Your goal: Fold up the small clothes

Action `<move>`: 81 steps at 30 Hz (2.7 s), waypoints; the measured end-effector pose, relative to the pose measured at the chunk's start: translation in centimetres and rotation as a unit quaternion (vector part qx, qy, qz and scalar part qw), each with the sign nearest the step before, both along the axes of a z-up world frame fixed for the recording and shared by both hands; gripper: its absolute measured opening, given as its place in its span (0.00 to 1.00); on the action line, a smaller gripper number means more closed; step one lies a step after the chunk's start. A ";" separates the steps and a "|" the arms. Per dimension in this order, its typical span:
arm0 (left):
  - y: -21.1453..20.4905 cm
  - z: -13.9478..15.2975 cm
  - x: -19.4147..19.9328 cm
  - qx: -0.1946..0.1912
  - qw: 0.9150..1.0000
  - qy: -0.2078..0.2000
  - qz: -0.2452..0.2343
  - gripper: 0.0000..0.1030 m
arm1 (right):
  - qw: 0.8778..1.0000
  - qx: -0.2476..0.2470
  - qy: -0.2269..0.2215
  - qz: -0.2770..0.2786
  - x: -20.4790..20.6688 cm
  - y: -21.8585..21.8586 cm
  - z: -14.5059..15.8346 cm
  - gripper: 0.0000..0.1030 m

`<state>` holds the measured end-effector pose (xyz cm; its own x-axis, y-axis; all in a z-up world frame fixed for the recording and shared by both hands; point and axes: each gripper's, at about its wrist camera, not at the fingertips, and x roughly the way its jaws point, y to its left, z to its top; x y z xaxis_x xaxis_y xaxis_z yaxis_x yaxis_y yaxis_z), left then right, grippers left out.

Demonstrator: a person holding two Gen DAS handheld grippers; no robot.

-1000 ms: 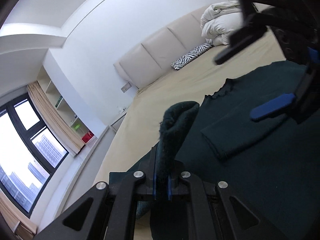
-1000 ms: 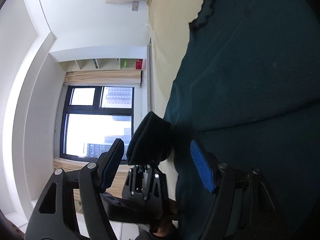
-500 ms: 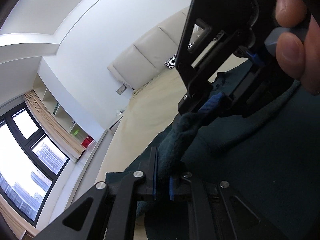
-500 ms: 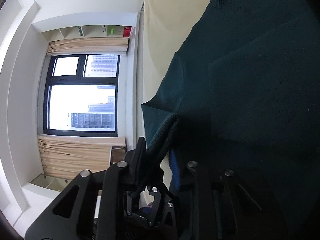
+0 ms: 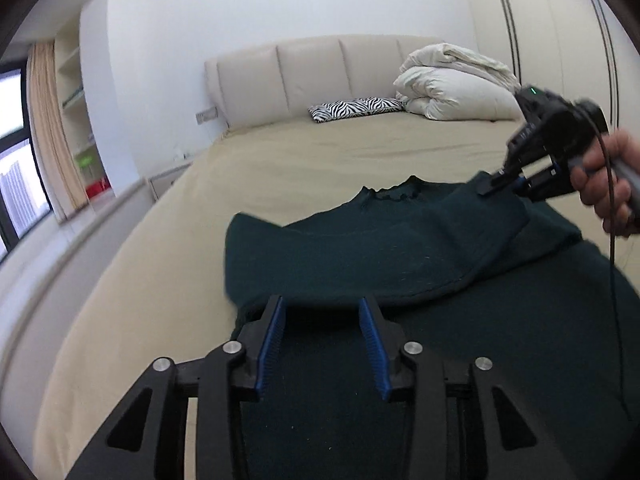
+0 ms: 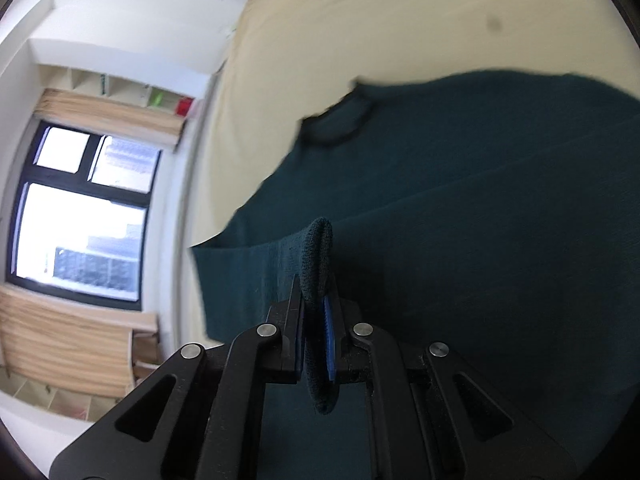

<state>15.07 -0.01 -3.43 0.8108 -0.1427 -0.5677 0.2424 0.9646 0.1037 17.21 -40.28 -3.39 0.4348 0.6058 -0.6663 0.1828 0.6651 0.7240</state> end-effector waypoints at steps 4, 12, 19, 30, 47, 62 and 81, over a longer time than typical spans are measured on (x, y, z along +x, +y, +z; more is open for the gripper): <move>5.0 0.1 2.5 -0.100 0.992 0.054 0.057 0.29 | 1.000 -0.009 0.012 -0.019 0.8 -2.5 -1.1 0.07; 10.6 -0.2 4.2 -0.239 0.959 0.098 0.116 0.22 | 0.999 -0.030 0.022 -0.031 -1.0 -2.5 -3.3 0.07; 7.6 -0.5 10.7 -0.265 0.951 0.141 0.072 0.22 | 0.998 -0.024 0.025 -0.053 -1.4 -3.4 -3.8 0.08; 5.5 -5.0 12.3 -0.207 0.957 0.192 0.070 0.13 | 0.998 0.015 0.034 -0.044 -4.6 -3.3 -4.6 0.14; 8.9 -1.6 13.8 -0.251 0.948 0.173 0.091 0.14 | 0.994 -0.040 0.025 -0.103 -5.6 -7.7 -4.0 0.08; 7.2 -5.6 15.2 -0.230 0.949 0.198 0.082 0.14 | 0.994 -0.113 0.004 -0.007 -6.5 -0.9 -2.3 0.24; 8.9 -4.3 16.1 -0.266 0.939 0.198 0.087 0.14 | 0.996 -0.039 0.008 -0.074 -5.1 -5.1 -5.6 0.06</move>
